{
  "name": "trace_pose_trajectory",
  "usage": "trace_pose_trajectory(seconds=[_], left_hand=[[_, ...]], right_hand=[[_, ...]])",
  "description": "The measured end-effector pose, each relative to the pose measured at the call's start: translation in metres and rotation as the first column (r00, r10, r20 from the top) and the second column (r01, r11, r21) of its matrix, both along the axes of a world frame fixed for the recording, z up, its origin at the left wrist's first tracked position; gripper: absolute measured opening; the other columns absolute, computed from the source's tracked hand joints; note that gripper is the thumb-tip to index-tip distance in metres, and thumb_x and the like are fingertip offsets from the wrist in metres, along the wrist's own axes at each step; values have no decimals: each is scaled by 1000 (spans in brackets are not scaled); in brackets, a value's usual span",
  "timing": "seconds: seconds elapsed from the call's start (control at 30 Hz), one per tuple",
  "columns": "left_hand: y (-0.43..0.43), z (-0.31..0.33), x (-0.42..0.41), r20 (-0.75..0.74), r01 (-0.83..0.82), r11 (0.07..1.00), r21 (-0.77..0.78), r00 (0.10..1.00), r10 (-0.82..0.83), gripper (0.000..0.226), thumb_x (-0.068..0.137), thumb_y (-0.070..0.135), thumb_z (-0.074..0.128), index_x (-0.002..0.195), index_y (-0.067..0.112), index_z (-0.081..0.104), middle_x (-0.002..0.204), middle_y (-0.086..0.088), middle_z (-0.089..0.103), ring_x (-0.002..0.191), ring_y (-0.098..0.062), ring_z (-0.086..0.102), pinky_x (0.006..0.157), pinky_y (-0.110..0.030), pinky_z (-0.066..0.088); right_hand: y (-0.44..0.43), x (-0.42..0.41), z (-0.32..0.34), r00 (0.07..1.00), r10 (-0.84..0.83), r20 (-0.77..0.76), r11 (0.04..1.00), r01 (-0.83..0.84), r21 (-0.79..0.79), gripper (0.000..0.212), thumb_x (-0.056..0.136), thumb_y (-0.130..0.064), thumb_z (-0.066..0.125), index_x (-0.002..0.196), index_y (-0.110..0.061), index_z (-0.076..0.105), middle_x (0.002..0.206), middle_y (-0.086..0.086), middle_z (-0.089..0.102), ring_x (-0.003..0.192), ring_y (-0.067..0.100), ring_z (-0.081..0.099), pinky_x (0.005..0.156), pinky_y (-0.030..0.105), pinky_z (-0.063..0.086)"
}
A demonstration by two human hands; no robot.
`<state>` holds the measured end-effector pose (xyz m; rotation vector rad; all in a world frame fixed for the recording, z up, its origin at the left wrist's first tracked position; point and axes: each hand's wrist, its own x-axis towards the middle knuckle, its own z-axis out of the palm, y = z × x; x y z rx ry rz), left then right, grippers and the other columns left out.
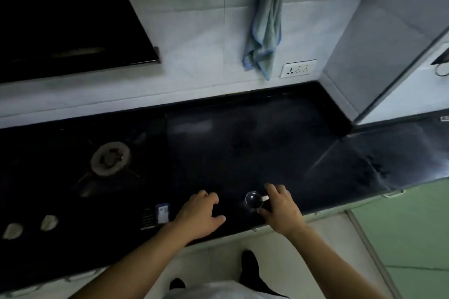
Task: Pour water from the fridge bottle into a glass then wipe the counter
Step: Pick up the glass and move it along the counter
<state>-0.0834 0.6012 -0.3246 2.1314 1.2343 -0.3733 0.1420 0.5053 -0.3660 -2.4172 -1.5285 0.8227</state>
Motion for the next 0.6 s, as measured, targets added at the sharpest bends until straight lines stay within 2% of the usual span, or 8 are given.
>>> trace_pose_trajectory(seconds=[0.07, 0.13, 0.23, 0.3, 0.4, 0.47, 0.53, 0.6], left_hand=[[0, -15, 18, 78, -176, 972, -157, 979, 190, 48, 88, 51, 68, 128, 26, 56, 131, 6, 51, 115, -13, 55, 90, -26, 46], [-3, -28, 32, 125, -345, 879, -329, 906, 403, 44, 87, 47, 72, 123, 25, 60, 129, 6, 57, 114, -10, 58, 93, -26, 48], [-7, -42, 52, 98, -555, 613, -563, 692, 716, 34, 90, 41, 71, 117, 22, 63, 123, -1, 65, 110, -13, 63, 98, -35, 54], [-11, -48, 59, 50, -618, 430, -659, 534, 844, 32, 94, 41, 67, 120, 21, 62, 126, -3, 64, 113, -18, 62, 97, -37, 53], [-17, -58, 65, -46, -653, 194, -732, 332, 942, 44, 95, 44, 64, 129, 18, 59, 130, -8, 62, 115, -23, 61, 92, -38, 51], [-22, -64, 68, -108, -643, 62, -763, 222, 969, 50, 94, 50, 62, 128, 13, 60, 127, -11, 63, 115, -27, 61, 89, -39, 51], [-26, -69, 71, -152, -606, -48, -794, 122, 981, 56, 93, 56, 59, 123, 9, 61, 124, -15, 63, 114, -30, 61, 88, -41, 50], [-29, -73, 74, -180, -559, -123, -820, 49, 982, 62, 93, 62, 54, 123, 8, 60, 125, -18, 61, 118, -34, 59, 94, -45, 49]], right_hand=[[6, 14, -16, 998, 52, -37, 999, -52, 6, 77, 82, -40, 75, 146, -23, 35, 140, 5, 41, 131, 25, 38, 98, 37, 48], [13, 23, -27, 991, 113, -69, 994, -114, -2, 81, 79, -43, 77, 147, -25, 35, 140, 3, 41, 132, 23, 37, 100, 38, 48], [22, 32, -41, 970, 221, -104, 973, -226, -40, 86, 77, -48, 77, 148, -28, 32, 139, 0, 41, 131, 22, 38, 102, 38, 47], [27, 32, -48, 953, 283, -111, 955, -290, -57, 85, 78, -49, 76, 148, -29, 32, 137, 0, 42, 130, 22, 39, 102, 39, 47], [34, 32, -54, 933, 344, -105, 935, -350, -53, 78, 81, -46, 74, 145, -28, 34, 132, 2, 44, 127, 23, 41, 98, 39, 50], [37, 30, -56, 926, 365, -98, 929, -369, -34, 74, 81, -44, 74, 143, -26, 36, 130, 3, 45, 125, 24, 43, 95, 39, 51], [39, 30, -58, 924, 364, -119, 929, -369, -22, 72, 81, -42, 75, 141, -25, 39, 129, 3, 45, 123, 23, 45, 95, 38, 51], [38, 30, -58, 922, 352, -159, 933, -358, -12, 69, 81, -39, 76, 139, -25, 41, 127, 2, 44, 117, 23, 51, 93, 36, 52]])
